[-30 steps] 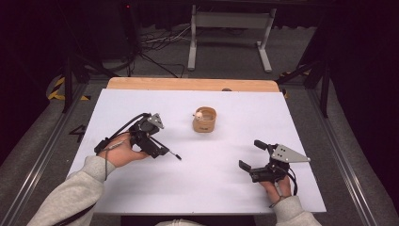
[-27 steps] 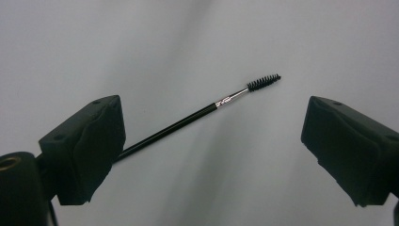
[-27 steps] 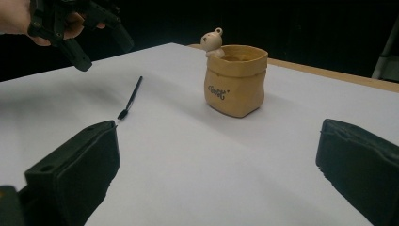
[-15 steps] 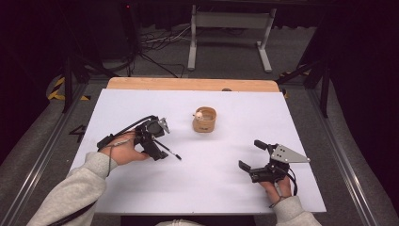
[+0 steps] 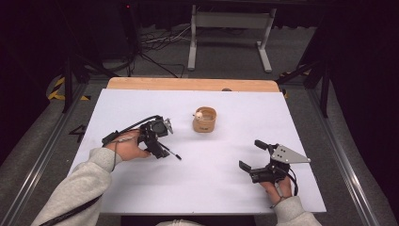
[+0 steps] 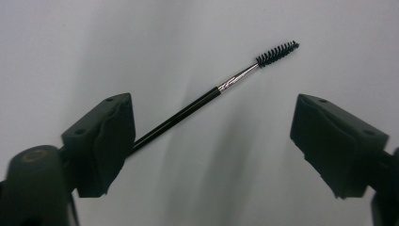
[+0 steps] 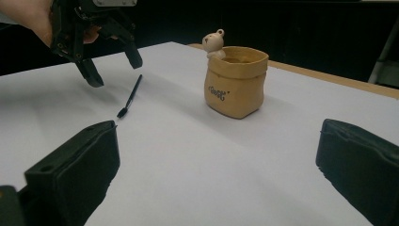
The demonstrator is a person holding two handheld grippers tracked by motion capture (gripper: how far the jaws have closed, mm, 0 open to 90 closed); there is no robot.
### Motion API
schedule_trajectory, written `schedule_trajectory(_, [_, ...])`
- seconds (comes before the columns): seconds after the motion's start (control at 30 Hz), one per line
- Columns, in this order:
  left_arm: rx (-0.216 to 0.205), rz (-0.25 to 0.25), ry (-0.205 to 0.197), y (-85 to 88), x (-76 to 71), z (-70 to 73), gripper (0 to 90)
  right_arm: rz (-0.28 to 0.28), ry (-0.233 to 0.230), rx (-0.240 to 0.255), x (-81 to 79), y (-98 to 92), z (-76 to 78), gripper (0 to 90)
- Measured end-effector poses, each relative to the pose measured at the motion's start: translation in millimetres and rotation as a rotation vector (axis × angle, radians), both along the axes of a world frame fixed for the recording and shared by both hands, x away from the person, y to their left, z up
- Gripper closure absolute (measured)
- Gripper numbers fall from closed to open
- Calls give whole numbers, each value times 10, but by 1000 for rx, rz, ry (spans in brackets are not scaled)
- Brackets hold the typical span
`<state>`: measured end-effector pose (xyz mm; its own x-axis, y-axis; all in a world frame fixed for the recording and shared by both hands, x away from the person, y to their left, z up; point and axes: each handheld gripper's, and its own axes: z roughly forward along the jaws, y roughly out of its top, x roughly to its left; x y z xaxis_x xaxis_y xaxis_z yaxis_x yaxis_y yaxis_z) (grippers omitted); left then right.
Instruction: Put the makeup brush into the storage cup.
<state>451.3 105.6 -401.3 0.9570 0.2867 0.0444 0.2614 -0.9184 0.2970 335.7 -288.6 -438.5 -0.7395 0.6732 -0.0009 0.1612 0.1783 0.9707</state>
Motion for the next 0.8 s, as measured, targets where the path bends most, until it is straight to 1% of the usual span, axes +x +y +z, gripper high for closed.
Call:
schedule_trajectory(0.17, [18,-30,-8,-29,9,-36,219,1,-3,4,-3,-1,1,5])
schedule_trajectory(0.23, [8,-22,-5,-29,7,-50,233,2,-3,4,-4,1,2,4])
schedule_trajectory(0.4, [-8,-37,1,-22,24,-70,290,5,-3,7,-4,-3,3,5])
schedule_trajectory(0.47, [-8,-33,4,-21,28,-79,293,5,-3,7,-5,-3,4,4])
schedule_trajectory(0.57, [1,-40,7,-15,55,-102,306,6,-3,8,-5,-4,4,5])
schedule_trajectory(0.6, [1,-32,5,-13,55,-111,315,6,-3,8,-5,-4,4,4])
schedule_trajectory(0.63, [0,-35,5,-12,59,-117,328,5,-1,5,-4,-4,3,4])
schedule_trajectory(0.7, [-9,-30,6,-14,56,-130,351,2,3,7,2,-7,-2,4])
schedule_trajectory(0.8, [-4,-25,4,-18,57,-166,383,-2,6,14,2,-20,1,5])
